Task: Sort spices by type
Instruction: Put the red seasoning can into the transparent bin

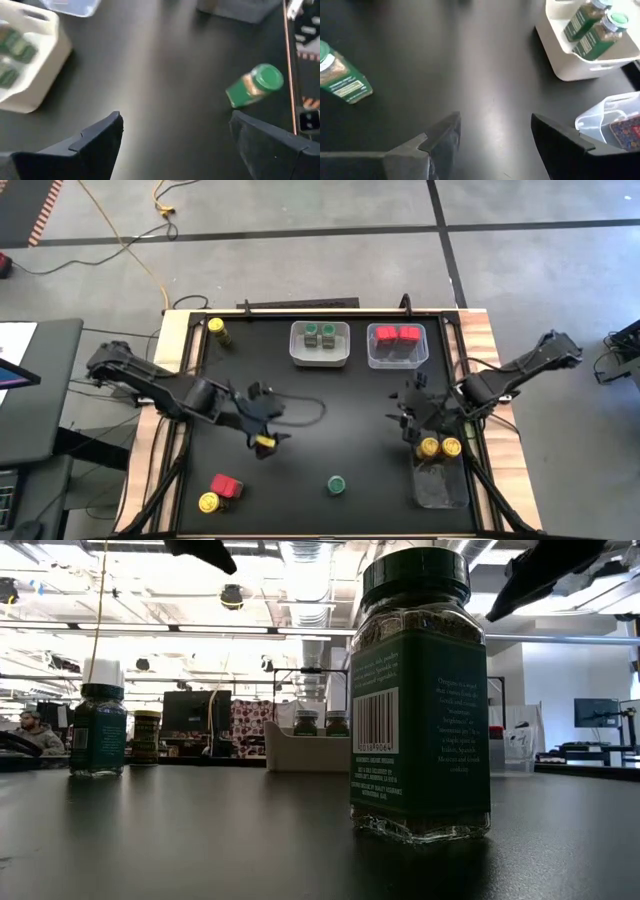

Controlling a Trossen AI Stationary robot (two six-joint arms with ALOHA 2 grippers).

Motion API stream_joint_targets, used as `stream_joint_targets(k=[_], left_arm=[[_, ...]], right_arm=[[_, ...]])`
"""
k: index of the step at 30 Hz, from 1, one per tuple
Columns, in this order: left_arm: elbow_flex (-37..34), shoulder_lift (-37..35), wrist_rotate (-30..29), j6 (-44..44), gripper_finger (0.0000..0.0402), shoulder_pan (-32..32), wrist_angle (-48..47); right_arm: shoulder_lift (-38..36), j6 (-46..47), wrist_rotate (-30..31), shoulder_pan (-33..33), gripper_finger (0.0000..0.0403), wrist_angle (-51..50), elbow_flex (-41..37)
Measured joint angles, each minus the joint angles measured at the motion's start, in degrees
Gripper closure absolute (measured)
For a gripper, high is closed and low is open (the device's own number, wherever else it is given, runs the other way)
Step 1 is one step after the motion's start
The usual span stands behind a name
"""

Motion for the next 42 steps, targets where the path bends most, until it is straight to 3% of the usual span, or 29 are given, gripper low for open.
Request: stream_joint_targets(k=[13, 23, 28, 32, 36, 42], left_arm=[[14.60, 16.02, 2.88, -4.97, 0.0049, -10.45, -14.98], [15.86, 18.04, 5.05, -29.20, 0.0049, -14.64, -25.59], [15.86, 18.04, 9.67, -47.32, 0.0049, -16.11, -31.26], [15.86, 18.04, 12.07, -55.78, 0.0049, -17.62, -34.07], [15.77, 18.04, 11.65, -54.27, 0.0049, -18.88, -33.98], [13.57, 18.06, 11.74, -37.01, 0.0049, -20.19, -31.59]], right_arm=[[0.00, 0.64, 2.16, 4.49, 0.0132, 0.28, 0.00], [0.02, 0.12, 2.16, 4.53, 0.0132, 0.09, 0.00], [0.02, -0.33, 2.16, 4.53, 0.0132, -0.05, 0.00], [0.02, -0.93, 2.16, 4.53, 0.0132, -0.09, 0.00], [0.02, -0.93, 2.16, 4.53, 0.0132, -0.10, 0.00], [0.02, -1.17, 2.16, 4.53, 0.0132, -0.08, 0.00]])
